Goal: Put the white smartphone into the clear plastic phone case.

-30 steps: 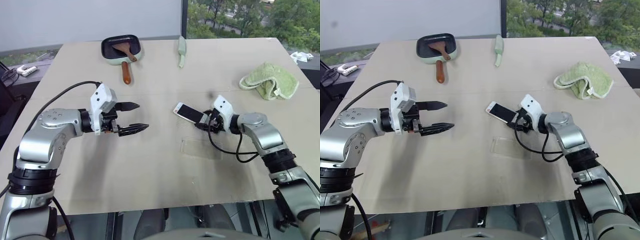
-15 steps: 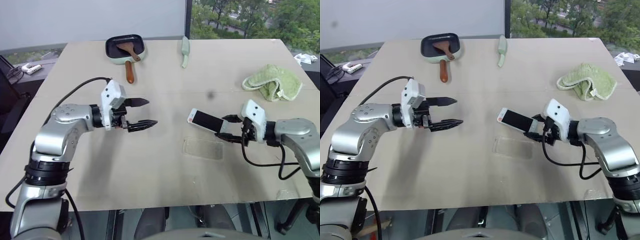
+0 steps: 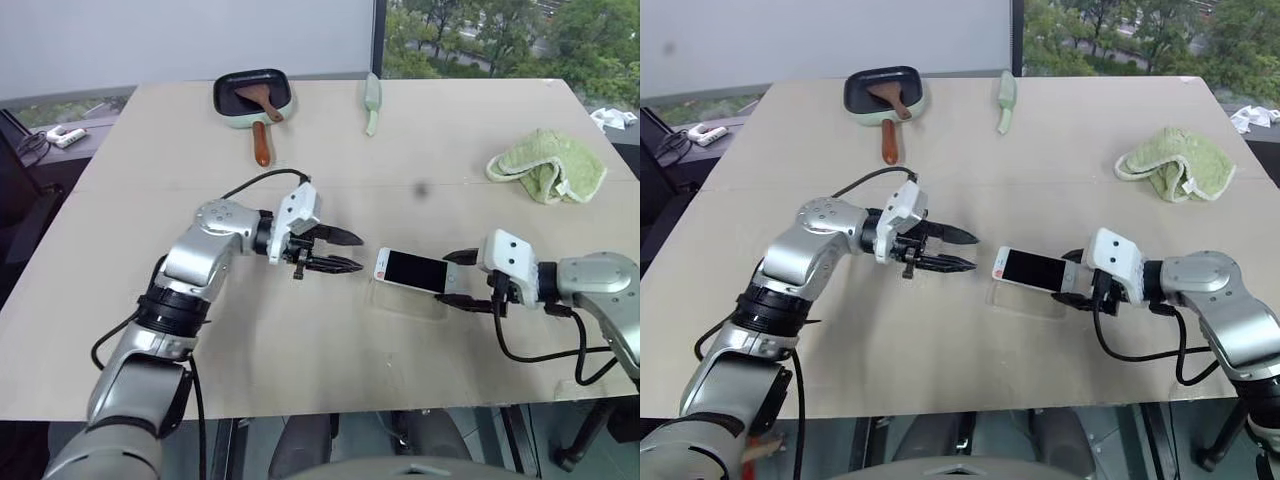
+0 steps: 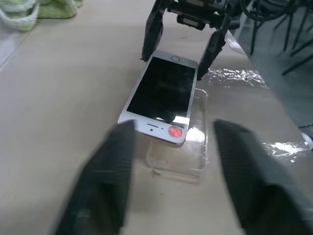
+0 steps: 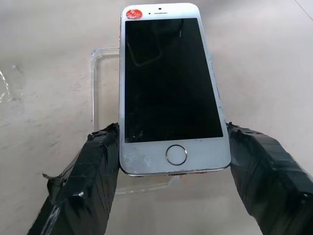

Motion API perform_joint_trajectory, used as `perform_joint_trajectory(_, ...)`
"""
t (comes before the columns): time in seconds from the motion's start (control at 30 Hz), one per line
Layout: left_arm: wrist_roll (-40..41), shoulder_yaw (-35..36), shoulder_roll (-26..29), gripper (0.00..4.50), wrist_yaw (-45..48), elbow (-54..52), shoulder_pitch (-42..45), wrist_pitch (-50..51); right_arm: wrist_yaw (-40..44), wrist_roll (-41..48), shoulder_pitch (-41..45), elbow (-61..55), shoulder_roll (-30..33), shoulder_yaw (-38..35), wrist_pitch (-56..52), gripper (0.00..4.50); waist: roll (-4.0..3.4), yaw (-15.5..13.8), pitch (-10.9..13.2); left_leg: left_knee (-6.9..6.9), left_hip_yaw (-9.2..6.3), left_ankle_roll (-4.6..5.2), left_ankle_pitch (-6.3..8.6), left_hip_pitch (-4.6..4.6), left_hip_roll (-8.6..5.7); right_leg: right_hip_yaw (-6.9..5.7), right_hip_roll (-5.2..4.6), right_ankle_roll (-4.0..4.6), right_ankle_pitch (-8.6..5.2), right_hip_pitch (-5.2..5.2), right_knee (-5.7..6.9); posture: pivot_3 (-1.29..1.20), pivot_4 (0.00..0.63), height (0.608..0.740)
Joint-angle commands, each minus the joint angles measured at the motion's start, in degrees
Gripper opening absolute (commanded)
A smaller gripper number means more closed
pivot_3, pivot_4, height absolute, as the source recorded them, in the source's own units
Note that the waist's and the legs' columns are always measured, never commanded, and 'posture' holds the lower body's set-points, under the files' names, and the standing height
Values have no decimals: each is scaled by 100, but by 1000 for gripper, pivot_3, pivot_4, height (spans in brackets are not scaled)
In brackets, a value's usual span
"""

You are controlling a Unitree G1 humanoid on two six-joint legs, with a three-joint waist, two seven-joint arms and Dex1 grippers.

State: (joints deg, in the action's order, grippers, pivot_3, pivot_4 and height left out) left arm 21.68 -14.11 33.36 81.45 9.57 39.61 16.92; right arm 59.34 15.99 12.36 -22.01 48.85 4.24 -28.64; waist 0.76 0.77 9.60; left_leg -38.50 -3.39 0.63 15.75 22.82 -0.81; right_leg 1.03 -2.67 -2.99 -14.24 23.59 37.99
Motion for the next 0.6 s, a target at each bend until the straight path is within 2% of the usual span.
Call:
perform_joint_trajectory(0.03, -113, -71, -162, 552, 273, 229, 171, -382, -62, 35, -68, -274, 48, -118, 81, 2918, 0, 0, 0, -1, 1, 0, 0, 1, 0, 1, 0, 0, 0, 0, 0, 0, 150, 740)
perform_joint_trajectory(0.07, -191, -101, -200, 135, 317, 320, 190, -498, -72, 34, -99, -288, 49, -118, 87, 2918, 0, 2, 0, -1, 2, 0, 0, 1, 0, 2, -1, 0, 0, 0, -1, 0, 150, 740)
perform_joint_trajectory(0.1, -267, -126, -243, 61, 338, 425, 213, -603, -69, 23, -142, -298, 63, -117, 114, 2918, 0, 4, 0, -2, 2, 0, 0, 1, 0, 2, -1, 0, 0, 0, -1, 0, 150, 740)
perform_joint_trajectory(0.23, -541, -200, -389, 61, 293, 690, 279, -967, -28, -221, -296, -272, 219, -26, 393, 2918, 0, 0, 0, -3, 0, 1, 0, 0, 0, 0, 0, 0, 0, 0, 3, 0, 150, 740)
perform_joint_trajectory(0.6, -817, -376, -606, 61, 222, 471, 2, -1143, 219, -827, -286, 17, 475, 346, 1133, 2918, 0, 1, 0, -12, 0, 1, 0, 0, 0, 1, 0, -1, 0, -2, 6, 0, 150, 740)
